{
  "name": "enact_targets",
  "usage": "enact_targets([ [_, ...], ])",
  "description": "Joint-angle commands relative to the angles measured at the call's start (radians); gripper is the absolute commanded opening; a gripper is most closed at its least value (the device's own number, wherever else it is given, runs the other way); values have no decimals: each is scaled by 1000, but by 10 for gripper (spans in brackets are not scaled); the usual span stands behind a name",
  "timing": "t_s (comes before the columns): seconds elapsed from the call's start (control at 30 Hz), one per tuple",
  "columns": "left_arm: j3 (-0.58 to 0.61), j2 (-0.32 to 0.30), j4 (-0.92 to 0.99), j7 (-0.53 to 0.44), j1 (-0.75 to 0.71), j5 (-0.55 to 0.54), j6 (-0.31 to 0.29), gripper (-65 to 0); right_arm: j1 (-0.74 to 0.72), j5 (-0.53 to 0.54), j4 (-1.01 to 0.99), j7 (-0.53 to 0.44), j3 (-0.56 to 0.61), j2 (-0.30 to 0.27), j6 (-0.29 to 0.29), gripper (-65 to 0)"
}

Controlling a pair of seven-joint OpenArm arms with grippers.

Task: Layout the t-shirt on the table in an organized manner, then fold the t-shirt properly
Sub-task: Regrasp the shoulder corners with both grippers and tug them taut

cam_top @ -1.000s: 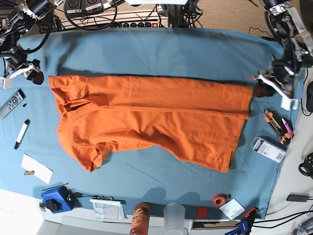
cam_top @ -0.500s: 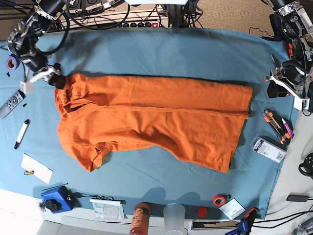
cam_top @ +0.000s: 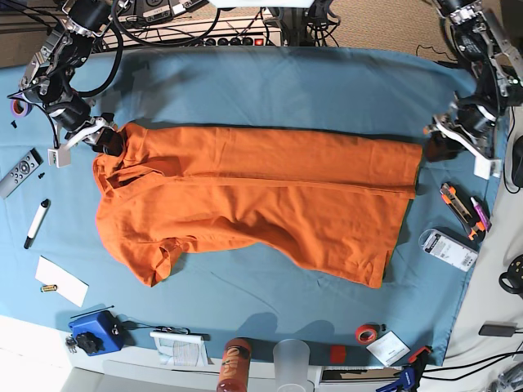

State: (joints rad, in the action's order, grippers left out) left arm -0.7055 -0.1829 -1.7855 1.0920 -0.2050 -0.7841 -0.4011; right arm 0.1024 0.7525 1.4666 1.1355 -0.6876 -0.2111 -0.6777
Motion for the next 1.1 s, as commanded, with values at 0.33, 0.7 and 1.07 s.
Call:
enact_targets([
  [0.33,-4,3,148,6,29,-186,-27,-420,-9,-24,11,6,-1,-17,5,-402],
  [0.7,26,8,274,22,113,-188,-27,-420,-32,-24,11,10,-1,-19,5,-446],
  [1.07,53,7,292,127,118,-177,15,-650,-36,-7,13,12,-64,-48,4,-650],
])
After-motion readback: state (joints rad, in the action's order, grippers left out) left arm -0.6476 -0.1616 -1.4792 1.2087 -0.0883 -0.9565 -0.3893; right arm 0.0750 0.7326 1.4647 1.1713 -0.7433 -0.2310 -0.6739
